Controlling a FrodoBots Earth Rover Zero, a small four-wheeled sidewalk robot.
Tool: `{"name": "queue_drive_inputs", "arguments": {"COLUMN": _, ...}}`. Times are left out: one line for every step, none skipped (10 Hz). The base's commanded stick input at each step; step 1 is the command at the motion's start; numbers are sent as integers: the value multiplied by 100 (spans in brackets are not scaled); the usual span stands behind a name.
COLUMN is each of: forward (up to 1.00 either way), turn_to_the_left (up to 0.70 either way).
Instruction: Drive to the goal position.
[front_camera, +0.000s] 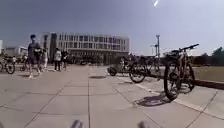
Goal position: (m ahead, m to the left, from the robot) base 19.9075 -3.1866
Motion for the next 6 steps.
{"name": "queue_drive_inputs", "arguments": {"forward": 70, "turn_to_the_left": 3}}
{"name": "queue_drive_inputs", "arguments": {"forward": 70, "turn_to_the_left": 29}}
{"name": "queue_drive_inputs", "arguments": {"forward": 70, "turn_to_the_left": 35}}
{"name": "queue_drive_inputs", "arguments": {"forward": 70, "turn_to_the_left": 35}}
{"name": "queue_drive_inputs", "arguments": {"forward": 70, "turn_to_the_left": 35}}
{"name": "queue_drive_inputs", "arguments": {"forward": 70, "turn_to_the_left": 30}}
